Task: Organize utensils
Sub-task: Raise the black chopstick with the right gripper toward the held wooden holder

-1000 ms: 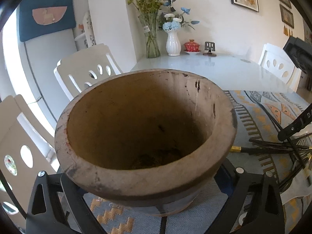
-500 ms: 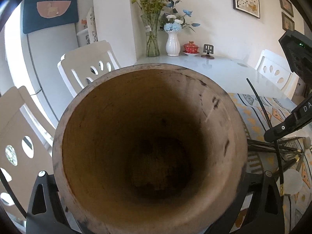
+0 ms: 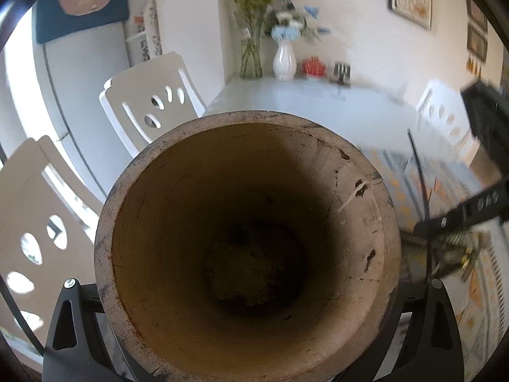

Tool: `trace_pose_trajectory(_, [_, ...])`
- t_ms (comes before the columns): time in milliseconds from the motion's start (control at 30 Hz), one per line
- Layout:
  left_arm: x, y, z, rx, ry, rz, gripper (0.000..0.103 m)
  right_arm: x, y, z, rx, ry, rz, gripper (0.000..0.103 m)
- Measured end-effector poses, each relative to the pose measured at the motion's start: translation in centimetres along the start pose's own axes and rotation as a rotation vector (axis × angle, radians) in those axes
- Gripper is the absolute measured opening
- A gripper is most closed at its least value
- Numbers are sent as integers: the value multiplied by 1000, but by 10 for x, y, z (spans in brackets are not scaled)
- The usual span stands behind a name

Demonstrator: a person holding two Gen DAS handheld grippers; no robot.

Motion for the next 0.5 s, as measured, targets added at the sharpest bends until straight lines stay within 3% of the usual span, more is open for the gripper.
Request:
trace_pose_trajectory(233, [8, 18, 17, -65, -33, 42, 96, 0, -3, 5, 2, -4, 21, 5])
trace_pose_trajectory(500, [2, 18, 23, 34, -11, 32, 98, 2, -1, 12, 12, -7, 40, 5])
Point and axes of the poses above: each gripper's, at about its wrist camera, not at the fingertips, and z roughly the way its jaws point, x to its right, y to its underside, the point moved 4 cm from there along z, roughly the way its jaws point, and after that the axes turned 14 degrees about -z, right-handed, at the moved point
